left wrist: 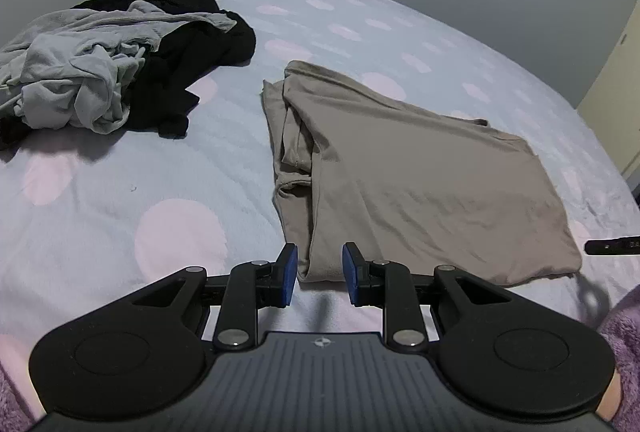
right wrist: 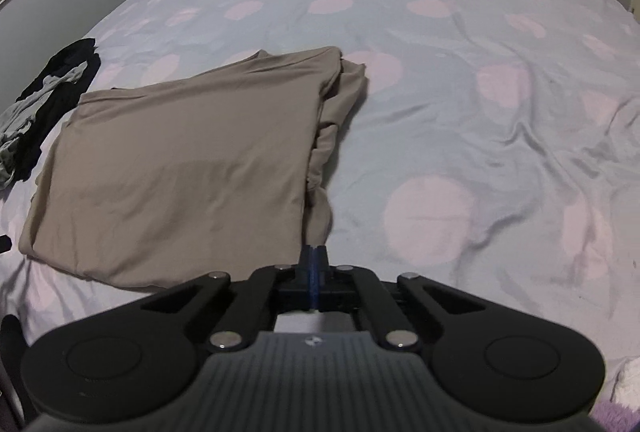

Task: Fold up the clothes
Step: 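Withdraw both open grippers from the folded beige shirt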

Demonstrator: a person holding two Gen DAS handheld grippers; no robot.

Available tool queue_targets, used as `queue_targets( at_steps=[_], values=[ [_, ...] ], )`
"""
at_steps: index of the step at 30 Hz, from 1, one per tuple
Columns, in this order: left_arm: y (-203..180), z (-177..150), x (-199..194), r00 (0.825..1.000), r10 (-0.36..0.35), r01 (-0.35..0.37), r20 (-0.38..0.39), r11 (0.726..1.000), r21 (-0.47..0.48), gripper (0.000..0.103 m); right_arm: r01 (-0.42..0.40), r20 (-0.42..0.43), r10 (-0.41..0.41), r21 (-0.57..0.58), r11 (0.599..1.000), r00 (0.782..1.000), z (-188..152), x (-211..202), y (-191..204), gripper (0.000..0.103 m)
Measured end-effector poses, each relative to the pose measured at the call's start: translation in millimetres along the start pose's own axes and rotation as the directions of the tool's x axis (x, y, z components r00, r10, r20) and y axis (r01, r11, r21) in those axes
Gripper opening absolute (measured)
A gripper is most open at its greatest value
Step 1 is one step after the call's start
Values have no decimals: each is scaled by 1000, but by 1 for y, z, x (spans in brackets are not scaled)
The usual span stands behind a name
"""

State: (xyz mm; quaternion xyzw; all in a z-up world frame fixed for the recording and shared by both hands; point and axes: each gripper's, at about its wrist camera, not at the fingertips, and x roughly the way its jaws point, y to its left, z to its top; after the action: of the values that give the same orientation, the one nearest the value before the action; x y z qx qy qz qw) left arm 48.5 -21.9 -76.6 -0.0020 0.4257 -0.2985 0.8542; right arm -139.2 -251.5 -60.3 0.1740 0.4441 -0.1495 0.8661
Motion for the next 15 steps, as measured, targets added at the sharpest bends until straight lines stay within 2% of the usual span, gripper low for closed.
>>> queue_targets(
  at_steps=[3,5,11,13,15],
  values=[
    [5,-1,-3,1000,-30,30,9,999,16,23,-15,-5,15,-4,1000,1000,0,0,1,1],
    [7,-2,-4,999,-44,43,9,999,32,23,-24,-8,24,-3,1000,1000,0,0,1,5],
    [1,-6,9,997,-72,74,-30,995,72,29,-63,-14,63,29,998,998,-1,1,-3,8],
    [-4,-8,16,997,-63,67,-44,994,92,29,-67,-9,67,40,997,998,-1,0,-4,22],
    [-6,-10,18,998,-46,50,-35,992,113,29,-73,-2,73,47,996,997,-1,-1,-5,29]
  ],
)
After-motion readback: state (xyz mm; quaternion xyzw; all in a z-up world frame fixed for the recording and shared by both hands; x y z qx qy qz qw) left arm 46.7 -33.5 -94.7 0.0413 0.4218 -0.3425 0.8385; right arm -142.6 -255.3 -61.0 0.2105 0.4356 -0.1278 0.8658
